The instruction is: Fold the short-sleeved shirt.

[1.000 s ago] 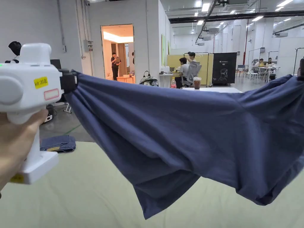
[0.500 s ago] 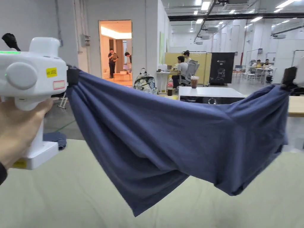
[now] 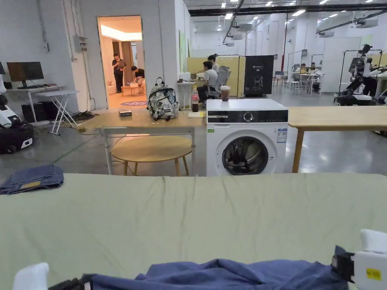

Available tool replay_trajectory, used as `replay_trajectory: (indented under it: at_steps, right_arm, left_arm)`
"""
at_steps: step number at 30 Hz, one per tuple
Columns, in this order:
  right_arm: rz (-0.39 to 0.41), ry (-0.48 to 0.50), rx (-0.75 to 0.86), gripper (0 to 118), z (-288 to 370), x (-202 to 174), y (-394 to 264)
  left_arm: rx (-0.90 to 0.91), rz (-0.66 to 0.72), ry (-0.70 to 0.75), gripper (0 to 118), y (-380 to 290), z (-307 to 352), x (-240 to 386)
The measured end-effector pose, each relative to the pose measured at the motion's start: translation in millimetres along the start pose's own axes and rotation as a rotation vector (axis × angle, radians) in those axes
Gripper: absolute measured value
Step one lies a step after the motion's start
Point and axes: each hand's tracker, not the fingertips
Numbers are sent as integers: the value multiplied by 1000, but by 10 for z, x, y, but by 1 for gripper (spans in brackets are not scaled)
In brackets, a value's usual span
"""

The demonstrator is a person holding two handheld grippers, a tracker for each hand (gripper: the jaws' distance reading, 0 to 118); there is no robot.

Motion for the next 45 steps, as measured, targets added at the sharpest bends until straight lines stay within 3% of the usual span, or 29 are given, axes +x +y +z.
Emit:
replay_trajectory:
  at_steps: [5, 11, 12, 13, 14, 15, 16, 17, 19, 22, 27, 29, 30, 31, 32, 33, 34, 39, 42, 44, 45]
  right_arm:
    - [-134, -29, -45, 5, 712, 482, -1308]
    - [-220, -46, -66, 8, 1279, 697, -2197]
    - [-220, -48, -61, 22, 1282, 720, -2234]
    - [-214, -56, -56, 47, 1333, 711, -2273]
    - [-190, -80, -49, 76, 1376, 716, -2294]
    - [-176, -93, -39, 98, 1410, 733, -2305]
    - [-172, -103, -40, 98, 1459, 678, -2263]
    - [-171, -98, -18, 98, 1552, 692, -2243]
    - [-162, -84, 21, 98, 1711, 691, -2152]
    - [-56, -94, 114, 98, 1924, 551, -1926]
    - [66, -30, 220, 98, 2133, 137, -1583]
    - [101, 35, 235, 88, 2114, -40, -1483]
    - [117, 49, 251, 65, 2119, -122, -1457]
    - [139, 44, 259, 42, 2101, -198, -1441]
    - [172, 31, 260, 18, 2069, -272, -1424]
    - [192, 27, 268, 7, 2048, -334, -1427]
    - [216, 25, 287, 4, 2033, -379, -1451]
    - [212, 32, 282, 0, 1940, -455, -1474]
    - [197, 29, 278, 0, 1890, -387, -1453]
    - [177, 30, 270, 0, 1846, -294, -1458]
    - [171, 27, 263, 0, 1829, -259, -1465]
  left_arm:
    - [-78, 177, 53, 0, -1058, 779, -99]
    - [-160, 165, 116, 0, -1712, 1213, -214]
    - [-156, 174, 109, 0, -1740, 1247, -211]
    - [-145, 172, 104, 2, -1725, 1283, -203]
    - [-115, 150, 99, 12, -1715, 1311, -176]
    - [-107, 111, 114, 41, -1684, 1331, -142]
    - [-102, 67, 152, 69, -1642, 1361, -101]
    - [-83, 28, 173, 88, -1573, 1371, -163]
    - [-45, -18, 171, 92, -1443, 1466, -75]
    - [42, -119, 156, 92, -1212, 1613, 177]
    - [131, -328, 288, 92, -898, 1666, 821]
    - [174, -322, 230, 90, -847, 1647, 994]
    - [190, -302, 185, 83, -825, 1642, 1056]
    - [182, -272, 150, 70, -796, 1631, 1111]
    - [180, -248, 130, 46, -774, 1613, 1149]
    - [169, -245, 123, 9, -764, 1592, 1158]
    - [164, -239, 132, 0, -765, 1553, 1182]
    - [137, -177, 82, 0, -687, 1389, 1179]
    - [92, -236, 46, 0, -509, 1104, 1164]
    - [36, -284, -50, 0, -358, 799, 1146]
    - [42, -279, -87, 9, -275, 639, 1127]
